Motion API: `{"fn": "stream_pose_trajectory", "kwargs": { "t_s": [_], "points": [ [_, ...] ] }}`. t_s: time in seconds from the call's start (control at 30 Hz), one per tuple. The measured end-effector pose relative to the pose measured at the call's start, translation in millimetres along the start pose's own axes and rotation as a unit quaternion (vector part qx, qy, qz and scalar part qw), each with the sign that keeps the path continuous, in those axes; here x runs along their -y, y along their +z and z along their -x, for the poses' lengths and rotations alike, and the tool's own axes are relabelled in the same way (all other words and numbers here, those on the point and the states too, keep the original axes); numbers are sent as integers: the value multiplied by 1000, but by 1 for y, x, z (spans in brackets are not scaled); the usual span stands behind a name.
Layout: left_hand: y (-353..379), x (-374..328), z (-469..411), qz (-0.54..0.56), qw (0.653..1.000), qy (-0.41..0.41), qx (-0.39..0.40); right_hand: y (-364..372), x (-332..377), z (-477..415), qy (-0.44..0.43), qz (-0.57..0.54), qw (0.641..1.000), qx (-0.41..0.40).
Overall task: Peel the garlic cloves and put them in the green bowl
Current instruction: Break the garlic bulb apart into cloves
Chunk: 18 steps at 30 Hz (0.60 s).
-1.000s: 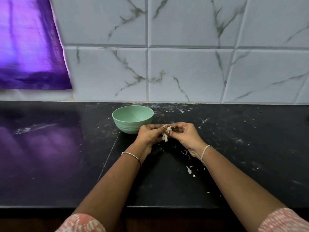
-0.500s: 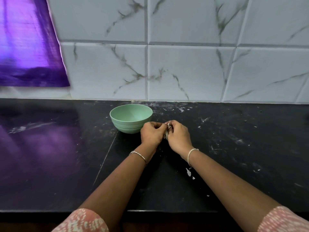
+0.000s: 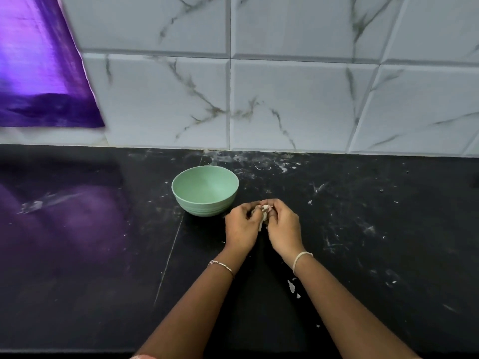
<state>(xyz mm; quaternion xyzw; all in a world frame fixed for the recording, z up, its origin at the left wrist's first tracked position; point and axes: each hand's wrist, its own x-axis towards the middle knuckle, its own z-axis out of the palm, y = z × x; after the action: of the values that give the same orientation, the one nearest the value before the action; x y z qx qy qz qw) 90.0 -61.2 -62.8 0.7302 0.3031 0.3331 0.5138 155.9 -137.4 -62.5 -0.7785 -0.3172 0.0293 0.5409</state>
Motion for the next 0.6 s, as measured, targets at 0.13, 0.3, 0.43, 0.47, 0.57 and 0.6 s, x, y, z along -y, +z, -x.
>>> {"fn": "stream_pose_trajectory", "kwargs": {
  "t_s": [0.13,0.3,0.43,0.47,0.57,0.6],
  "points": [
    [-12,-5,2,60,995,-46,61,-4,5,4,38,-56,998,15],
    [-22,-14,3,106,983,-115,96,-12,7,9,52,-51,996,60],
    [-24,-13,0,112,976,-146,116,-11,3,10,54,-14,997,44],
    [-23,-12,-1,113,976,-146,116,-11,2,9,53,-13,998,38],
    [-20,-4,-6,141,974,-146,102,-8,-1,2,69,-43,996,26],
    [-19,-3,-8,163,969,-154,99,-9,0,1,80,-64,994,31]
  ]
}}
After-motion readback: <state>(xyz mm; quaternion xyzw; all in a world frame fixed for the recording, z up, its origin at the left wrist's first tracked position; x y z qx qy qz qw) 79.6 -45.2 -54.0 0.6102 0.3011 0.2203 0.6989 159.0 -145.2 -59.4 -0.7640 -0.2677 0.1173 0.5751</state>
